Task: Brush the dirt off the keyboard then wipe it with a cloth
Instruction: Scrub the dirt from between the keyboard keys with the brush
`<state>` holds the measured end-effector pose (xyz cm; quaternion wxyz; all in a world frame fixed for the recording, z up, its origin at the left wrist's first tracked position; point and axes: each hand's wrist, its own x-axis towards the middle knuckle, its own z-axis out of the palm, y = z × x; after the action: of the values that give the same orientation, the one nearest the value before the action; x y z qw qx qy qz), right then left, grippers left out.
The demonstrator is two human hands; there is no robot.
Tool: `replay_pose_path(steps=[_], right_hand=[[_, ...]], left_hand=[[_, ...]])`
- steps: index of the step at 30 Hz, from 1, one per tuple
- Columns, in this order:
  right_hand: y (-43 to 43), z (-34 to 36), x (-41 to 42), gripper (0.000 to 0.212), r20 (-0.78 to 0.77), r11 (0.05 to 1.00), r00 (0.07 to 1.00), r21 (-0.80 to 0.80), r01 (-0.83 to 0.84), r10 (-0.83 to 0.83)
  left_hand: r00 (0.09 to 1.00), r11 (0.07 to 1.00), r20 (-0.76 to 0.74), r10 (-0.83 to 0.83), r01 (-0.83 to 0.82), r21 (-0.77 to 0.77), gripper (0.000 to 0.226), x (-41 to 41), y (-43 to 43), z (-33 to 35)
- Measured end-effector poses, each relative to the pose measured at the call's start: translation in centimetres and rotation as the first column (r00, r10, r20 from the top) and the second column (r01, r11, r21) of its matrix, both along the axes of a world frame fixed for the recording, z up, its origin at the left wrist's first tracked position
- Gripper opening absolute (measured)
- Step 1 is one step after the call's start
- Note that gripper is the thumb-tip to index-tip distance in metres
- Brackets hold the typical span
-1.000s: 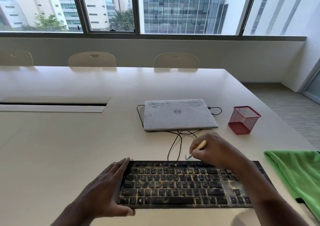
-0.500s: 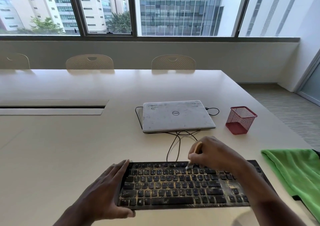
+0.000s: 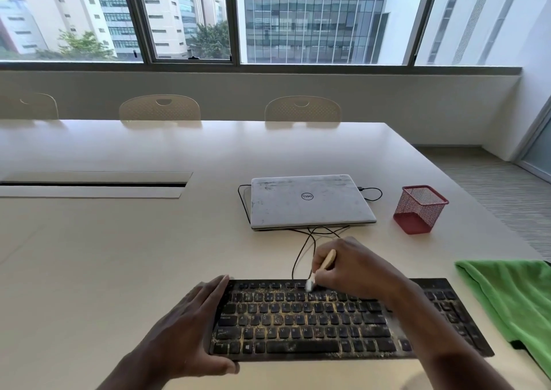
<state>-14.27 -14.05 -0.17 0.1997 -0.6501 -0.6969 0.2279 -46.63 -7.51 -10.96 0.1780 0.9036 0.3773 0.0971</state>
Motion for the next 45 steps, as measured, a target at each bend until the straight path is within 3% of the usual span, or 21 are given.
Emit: replay_pose_path(steps=[4, 8, 12, 16, 22, 29, 34, 38, 43, 45], right_hand=[[0.3, 0.1, 0.2, 0.008, 0.001, 0.998, 0.999, 0.043, 0.041, -0.041], [0.3, 0.1, 0.1, 0.011, 0.041, 1.000, 0.999, -0.019, -0.007, 0.008], [0.3, 0.4, -0.1, 0.023, -0.027, 0.999, 0.999, 0.033, 0.027, -0.026], [0.2, 0.2, -0.5, 0.015, -0.006, 1.000, 1.000, -0.014, -0.026, 0.026], [0.5, 0.3, -0.5, 0.019, -0.082, 0.999, 0.997, 0.044, -0.006, 0.010], [0.5, -0.2, 0.2, 0.020, -0.041, 0.999, 0.999, -0.035, 0.013, -0.015], [0.4, 0.3, 0.3, 0.019, -0.115, 1.000, 0.993, 0.016, 0.007, -0.005], [0.4, -0.3, 0.4, 0.020, -0.032, 1.000, 0.999, 0.002, -0.003, 0.003], [0.4, -0.1, 0.0, 0.017, -0.093, 0.999, 0.996, 0.044, 0.001, 0.003], [0.5, -0.4, -0.1, 0.016, -0.043, 1.000, 0.999, 0.030, -0.009, 0.010]], left_hand=[[1.000, 1.000, 0.000, -0.002, 0.002, 0.000, 0.145, -0.1, 0.1, -0.1], [1.000, 1.000, -0.001, 0.006, -0.006, 0.001, 0.146, -0.1, 0.0, -0.1], [1.000, 1.000, -0.004, 0.004, -0.004, -0.009, 0.145, -0.1, 0.0, -0.1], [1.000, 1.000, -0.010, 0.006, -0.006, -0.005, 0.145, -0.1, -0.1, -0.1], [1.000, 1.000, -0.007, -0.010, 0.010, -0.016, 0.144, -0.1, 0.0, 0.0], [1.000, 1.000, -0.015, 0.001, -0.001, -0.020, 0.145, -0.1, 0.1, -0.2], [1.000, 1.000, -0.018, -0.008, 0.008, -0.019, 0.145, -0.2, 0.2, -0.3], [1.000, 1.000, -0.014, -0.006, 0.006, -0.021, 0.144, -0.1, 0.1, -0.2], [1.000, 1.000, -0.015, -0.015, 0.015, -0.016, 0.144, -0.2, 0.2, -0.1], [1.000, 1.000, -0.016, -0.017, 0.016, -0.014, 0.143, -0.1, 0.1, -0.1]])
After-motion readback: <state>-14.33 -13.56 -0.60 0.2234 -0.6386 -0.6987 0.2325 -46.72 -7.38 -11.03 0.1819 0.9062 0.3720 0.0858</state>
